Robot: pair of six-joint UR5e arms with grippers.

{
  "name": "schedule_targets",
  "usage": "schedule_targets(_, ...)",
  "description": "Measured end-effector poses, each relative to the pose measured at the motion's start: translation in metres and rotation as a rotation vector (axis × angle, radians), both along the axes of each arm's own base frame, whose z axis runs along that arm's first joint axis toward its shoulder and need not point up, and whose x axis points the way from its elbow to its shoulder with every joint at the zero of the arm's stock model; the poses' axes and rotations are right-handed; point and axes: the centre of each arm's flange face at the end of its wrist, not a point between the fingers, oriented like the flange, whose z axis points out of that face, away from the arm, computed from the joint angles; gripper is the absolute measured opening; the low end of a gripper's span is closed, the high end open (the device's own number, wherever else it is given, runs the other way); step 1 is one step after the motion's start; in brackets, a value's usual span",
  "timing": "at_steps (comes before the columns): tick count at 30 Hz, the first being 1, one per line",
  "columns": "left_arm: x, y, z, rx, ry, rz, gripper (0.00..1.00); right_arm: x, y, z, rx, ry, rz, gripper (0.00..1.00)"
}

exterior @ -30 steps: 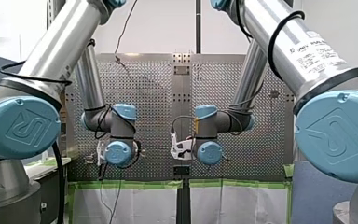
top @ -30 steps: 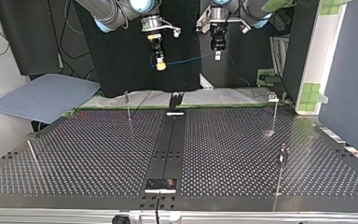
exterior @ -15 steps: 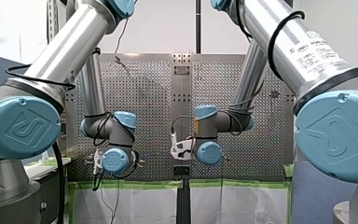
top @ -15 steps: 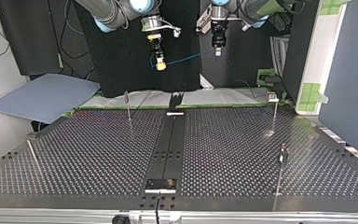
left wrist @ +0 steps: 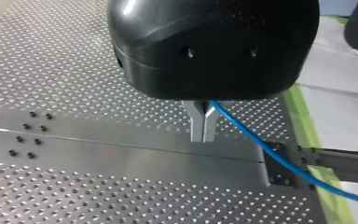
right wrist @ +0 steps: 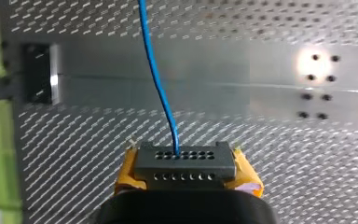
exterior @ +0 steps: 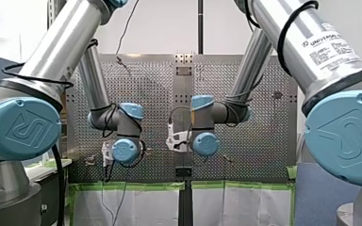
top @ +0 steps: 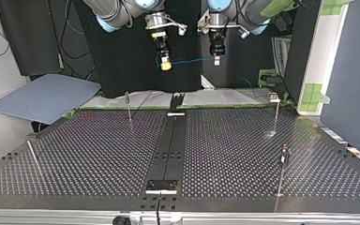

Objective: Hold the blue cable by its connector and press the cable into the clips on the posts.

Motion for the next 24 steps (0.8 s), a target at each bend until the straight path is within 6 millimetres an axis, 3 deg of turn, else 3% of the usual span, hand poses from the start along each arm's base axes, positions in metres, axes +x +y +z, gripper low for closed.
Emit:
schedule_targets(6, 0.017, 0.01, 0.022, 0.02, -0.012, 0.035, 0.0, 0.014, -0.016, 0.044, -0.03, -0.049, 0.011, 0.0)
schedule_targets(14, 0.039, 0.029, 0.054, -0.002, -0.021, 0.066, 0.0, 0.014, -0.026, 0.092, -0.046, -0.085, 0.006, 0.0)
schedule_targets(24, 0.066, 0.028, 0.112, -0.071, -0.091, 0.093, 0.0, 0.016, -0.045, 0.164, -0.093, -0.135, 0.042, 0.0)
